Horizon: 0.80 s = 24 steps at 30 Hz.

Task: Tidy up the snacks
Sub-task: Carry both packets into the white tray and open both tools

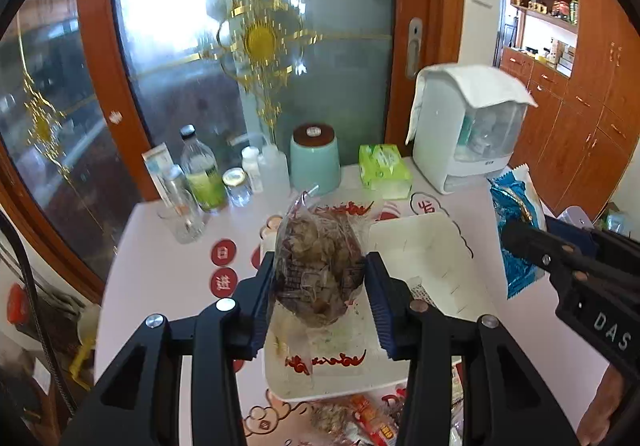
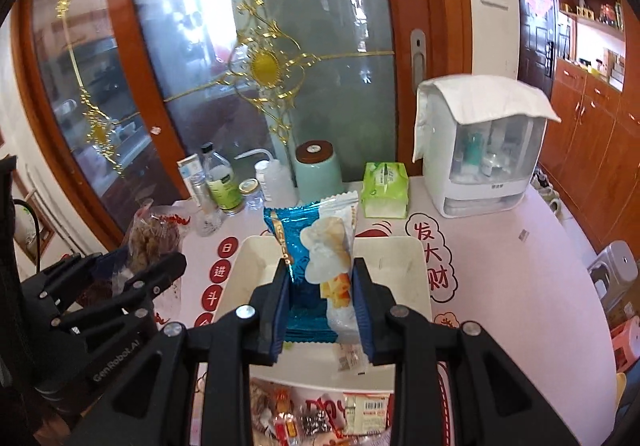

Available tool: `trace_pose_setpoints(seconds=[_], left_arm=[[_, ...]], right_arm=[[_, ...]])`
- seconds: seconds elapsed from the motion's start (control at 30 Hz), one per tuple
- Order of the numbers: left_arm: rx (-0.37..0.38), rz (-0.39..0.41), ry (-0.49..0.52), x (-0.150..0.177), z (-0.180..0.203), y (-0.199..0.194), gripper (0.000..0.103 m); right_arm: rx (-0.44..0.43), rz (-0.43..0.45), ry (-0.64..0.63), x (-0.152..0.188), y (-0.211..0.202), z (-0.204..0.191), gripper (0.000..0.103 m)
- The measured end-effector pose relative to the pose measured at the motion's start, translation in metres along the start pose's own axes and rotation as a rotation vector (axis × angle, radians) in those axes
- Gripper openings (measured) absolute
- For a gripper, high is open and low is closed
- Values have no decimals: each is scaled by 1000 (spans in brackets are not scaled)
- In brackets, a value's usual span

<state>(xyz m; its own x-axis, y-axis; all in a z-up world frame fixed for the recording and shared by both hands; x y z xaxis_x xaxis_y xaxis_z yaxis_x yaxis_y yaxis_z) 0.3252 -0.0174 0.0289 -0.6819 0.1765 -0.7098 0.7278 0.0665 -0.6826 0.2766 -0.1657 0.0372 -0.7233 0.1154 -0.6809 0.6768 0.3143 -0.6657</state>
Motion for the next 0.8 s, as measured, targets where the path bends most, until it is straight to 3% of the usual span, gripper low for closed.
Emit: trace_pose_setpoints(seconds=[0.3,0.33,0.4,0.47,0.6,0.8], left_arm=[[-12,-97,26,16,17,65,45],[-18,-107,32,19,18,71,49],[-30,-117,42,23,17,76,78],[-45,-101,48,26,15,75,88],[-51,-106,49,30,10,70,90],[-42,-107,29,37,2,53,90]], right_arm=[[26,-107,52,18,59,22,30],[28,-128,59,22,65,24,30],[22,-162,58,28,74,26,32],[36,-187,55,36,78,28,36],[30,-197,51,43,75,25,44],[9,-196,35,49,58,14,44]])
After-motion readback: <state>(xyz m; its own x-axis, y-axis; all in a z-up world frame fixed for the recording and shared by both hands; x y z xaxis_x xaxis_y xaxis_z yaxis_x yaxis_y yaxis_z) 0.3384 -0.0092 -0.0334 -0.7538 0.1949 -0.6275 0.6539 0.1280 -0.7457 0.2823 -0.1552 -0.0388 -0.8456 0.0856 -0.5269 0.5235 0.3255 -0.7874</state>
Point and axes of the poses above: each gripper's, at about its wrist camera, not at the fingertips, and y roughly the way its jaws point, z to its right, x to its underside, the point moved 5 cm from there along y, roughly the way its jaws point, and after that the axes turned 14 degrees about -x, right-handed, at the moved point
